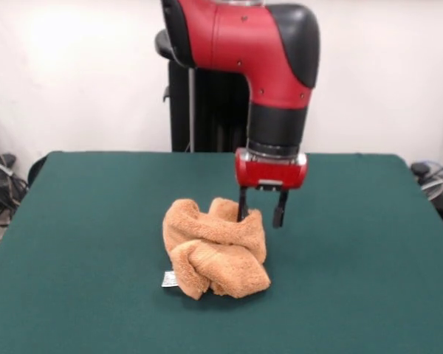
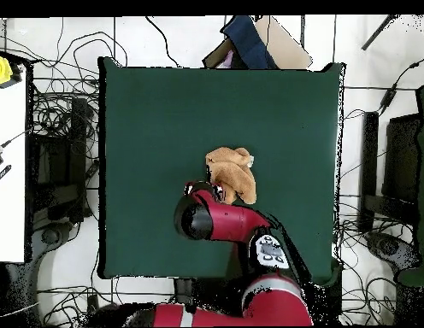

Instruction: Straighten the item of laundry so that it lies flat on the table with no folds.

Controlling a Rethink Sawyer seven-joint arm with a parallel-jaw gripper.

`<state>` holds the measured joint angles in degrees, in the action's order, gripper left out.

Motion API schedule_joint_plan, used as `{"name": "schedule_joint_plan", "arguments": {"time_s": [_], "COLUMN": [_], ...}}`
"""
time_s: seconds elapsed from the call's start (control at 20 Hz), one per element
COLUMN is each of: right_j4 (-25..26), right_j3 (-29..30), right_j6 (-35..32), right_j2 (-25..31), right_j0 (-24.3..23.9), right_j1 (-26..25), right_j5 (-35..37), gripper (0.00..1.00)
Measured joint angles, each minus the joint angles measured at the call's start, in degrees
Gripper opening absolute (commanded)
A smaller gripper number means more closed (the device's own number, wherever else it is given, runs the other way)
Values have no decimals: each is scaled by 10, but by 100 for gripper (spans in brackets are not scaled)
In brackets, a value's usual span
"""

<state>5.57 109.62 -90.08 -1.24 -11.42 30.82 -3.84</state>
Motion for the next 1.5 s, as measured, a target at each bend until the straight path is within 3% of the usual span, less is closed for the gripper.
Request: {"name": "schedule_joint_plan", "arguments": {"time_s": [0.45,0.5,0.7,0.95,1.5], "right_j4": [5,6,8,7,-35], "right_j3": [-17,-17,-17,0,35], "right_j6": [0,0,0,0,0], "right_j2": [-33,-35,-35,-34,-29], "right_j0": [14,15,11,19,29], "right_j1": [-64,-68,-70,-27,164], "right_j5": [-95,-102,-104,-61,307], "gripper": [100,0,0,0,0]}}
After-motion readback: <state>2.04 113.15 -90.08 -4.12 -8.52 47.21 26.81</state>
